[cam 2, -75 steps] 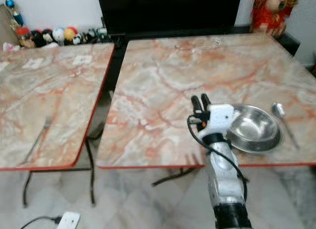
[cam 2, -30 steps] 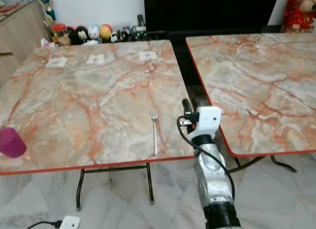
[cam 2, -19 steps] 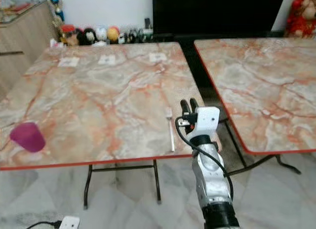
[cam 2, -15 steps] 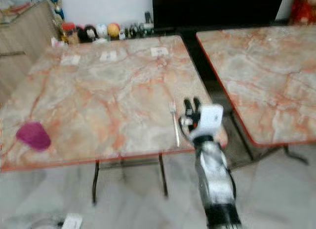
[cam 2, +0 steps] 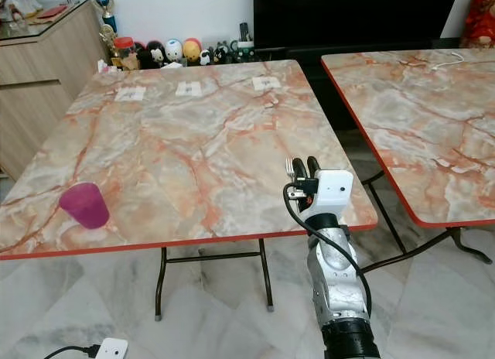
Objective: Setting the table
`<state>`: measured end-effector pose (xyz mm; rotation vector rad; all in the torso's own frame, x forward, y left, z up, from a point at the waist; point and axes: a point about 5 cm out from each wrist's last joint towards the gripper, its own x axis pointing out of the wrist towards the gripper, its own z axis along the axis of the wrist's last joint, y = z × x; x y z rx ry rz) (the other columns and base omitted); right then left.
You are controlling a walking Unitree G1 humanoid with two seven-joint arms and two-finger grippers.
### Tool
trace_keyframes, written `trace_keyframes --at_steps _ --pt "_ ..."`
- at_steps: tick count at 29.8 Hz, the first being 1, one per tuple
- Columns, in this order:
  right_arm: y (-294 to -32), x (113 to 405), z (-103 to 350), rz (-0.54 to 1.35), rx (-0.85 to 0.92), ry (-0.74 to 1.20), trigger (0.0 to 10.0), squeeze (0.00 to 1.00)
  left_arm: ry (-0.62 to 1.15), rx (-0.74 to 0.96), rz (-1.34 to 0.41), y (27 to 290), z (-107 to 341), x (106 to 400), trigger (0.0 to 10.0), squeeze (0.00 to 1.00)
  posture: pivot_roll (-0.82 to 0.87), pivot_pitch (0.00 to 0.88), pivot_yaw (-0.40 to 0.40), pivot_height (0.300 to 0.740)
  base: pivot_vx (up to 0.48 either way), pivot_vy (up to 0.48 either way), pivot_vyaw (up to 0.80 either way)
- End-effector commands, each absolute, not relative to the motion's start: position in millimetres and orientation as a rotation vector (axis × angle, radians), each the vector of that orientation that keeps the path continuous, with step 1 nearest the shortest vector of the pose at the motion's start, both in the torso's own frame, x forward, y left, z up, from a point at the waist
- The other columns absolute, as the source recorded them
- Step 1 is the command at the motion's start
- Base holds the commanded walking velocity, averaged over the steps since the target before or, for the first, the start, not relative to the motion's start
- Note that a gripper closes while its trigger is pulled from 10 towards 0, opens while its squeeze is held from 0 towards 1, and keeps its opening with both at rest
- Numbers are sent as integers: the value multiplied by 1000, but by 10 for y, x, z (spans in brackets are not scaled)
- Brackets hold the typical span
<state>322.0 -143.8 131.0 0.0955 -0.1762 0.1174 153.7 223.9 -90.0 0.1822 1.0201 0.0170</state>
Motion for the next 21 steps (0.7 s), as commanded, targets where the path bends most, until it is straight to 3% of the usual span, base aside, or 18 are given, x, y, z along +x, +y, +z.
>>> trace_keyframes --at_steps 1,2,3,4,9,10,11,21 --pt "-1430 3210 1267 121 103 -152 10000 0 1020 176 29 2282 -892 1533 10000 0 -132 14 48 740 277 0 0" --pt "-1427 3210 1263 123 103 -149 10000 0 1020 176 29 2282 -891 1534 10000 0 -132 14 48 740 274 0 0" --pt "-1423 3208 1256 126 102 -144 10000 973 1019 175 28 2283 -890 1536 10000 0 -133 15 48 740 277 0 0" --pt "-1420 3204 1247 127 100 -139 10000 1000 1019 176 27 2284 -890 1537 10000 0 -133 15 48 740 281 0 0" --pt "-1408 3195 1213 132 87 -116 10000 1000 1018 176 26 2288 -888 1539 10000 0 -132 20 50 740 283 0 0" --pt "-1403 3192 1199 134 82 -107 10000 239 1019 176 26 2289 -888 1538 10000 0 -134 20 52 740 289 0 0" --pt "-1400 3190 1194 136 77 -103 10000 0 1019 176 26 2290 -888 1537 10000 0 -134 20 52 740 285 0 0" --pt "-1333 3149 1048 165 46 -7 10000 0 1024 189 29 2306 -886 1536 10000 0 -135 29 54 740 28 0 0"
